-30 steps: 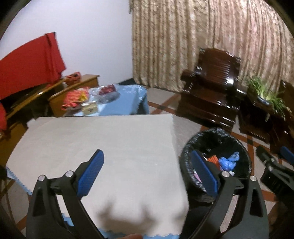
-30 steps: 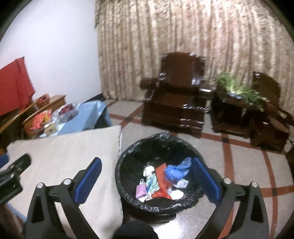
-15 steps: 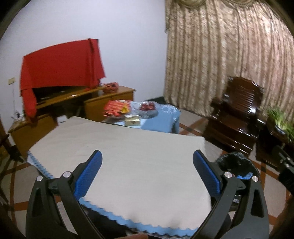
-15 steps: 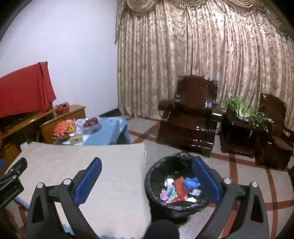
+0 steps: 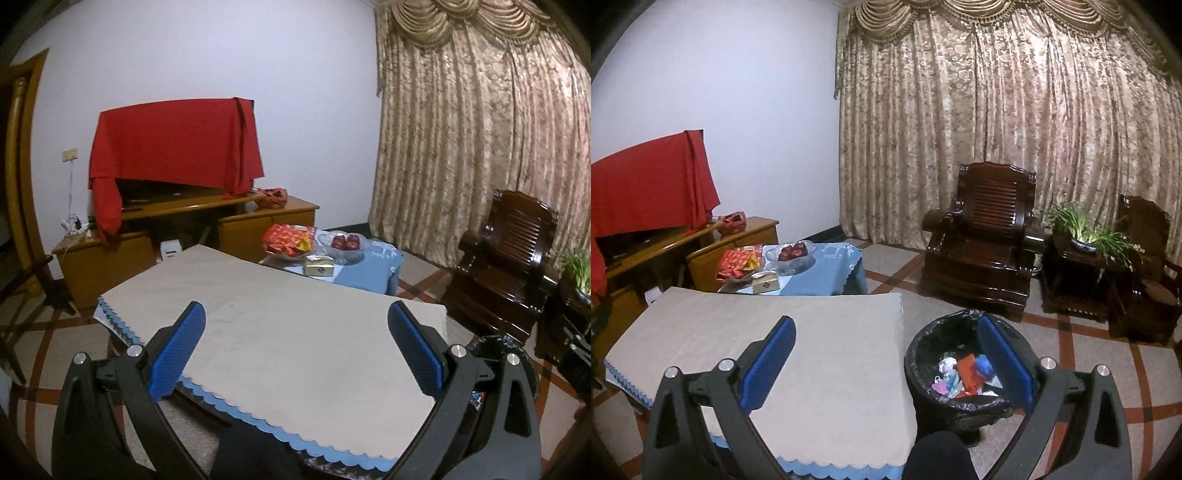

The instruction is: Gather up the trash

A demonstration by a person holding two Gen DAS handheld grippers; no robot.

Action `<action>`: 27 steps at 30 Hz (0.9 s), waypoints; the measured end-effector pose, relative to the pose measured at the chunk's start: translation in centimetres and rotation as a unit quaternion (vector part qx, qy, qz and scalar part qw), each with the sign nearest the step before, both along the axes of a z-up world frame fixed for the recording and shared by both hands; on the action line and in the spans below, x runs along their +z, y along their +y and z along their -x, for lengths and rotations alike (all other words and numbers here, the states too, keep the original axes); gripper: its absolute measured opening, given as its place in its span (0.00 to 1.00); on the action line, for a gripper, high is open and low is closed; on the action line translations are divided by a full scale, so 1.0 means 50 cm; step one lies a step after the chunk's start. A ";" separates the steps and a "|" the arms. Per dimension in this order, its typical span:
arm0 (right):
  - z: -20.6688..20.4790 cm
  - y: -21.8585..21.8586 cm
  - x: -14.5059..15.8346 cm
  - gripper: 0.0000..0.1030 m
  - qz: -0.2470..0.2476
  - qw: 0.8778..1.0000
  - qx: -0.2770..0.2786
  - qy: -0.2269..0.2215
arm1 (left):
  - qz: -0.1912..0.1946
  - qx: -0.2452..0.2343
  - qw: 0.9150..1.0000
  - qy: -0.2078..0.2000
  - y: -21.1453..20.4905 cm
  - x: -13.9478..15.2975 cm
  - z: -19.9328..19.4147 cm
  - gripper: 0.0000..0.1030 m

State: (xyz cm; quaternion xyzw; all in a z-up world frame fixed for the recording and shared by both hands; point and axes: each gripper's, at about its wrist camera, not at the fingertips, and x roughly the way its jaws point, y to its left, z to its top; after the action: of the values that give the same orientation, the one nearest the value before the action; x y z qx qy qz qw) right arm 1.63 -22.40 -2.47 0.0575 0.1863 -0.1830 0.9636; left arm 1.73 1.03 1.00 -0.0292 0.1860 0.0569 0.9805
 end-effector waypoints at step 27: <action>0.011 -0.026 -0.006 0.94 -0.005 0.999 -0.034 -0.009 | -0.004 0.010 1.000 0.000 0.001 0.011 0.005 0.94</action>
State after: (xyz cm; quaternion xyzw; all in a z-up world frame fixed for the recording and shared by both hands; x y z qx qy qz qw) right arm 1.08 -23.71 -2.75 0.0703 0.1768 -0.2144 0.9580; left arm 1.49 1.09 1.52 -0.0274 0.1853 0.0678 0.9800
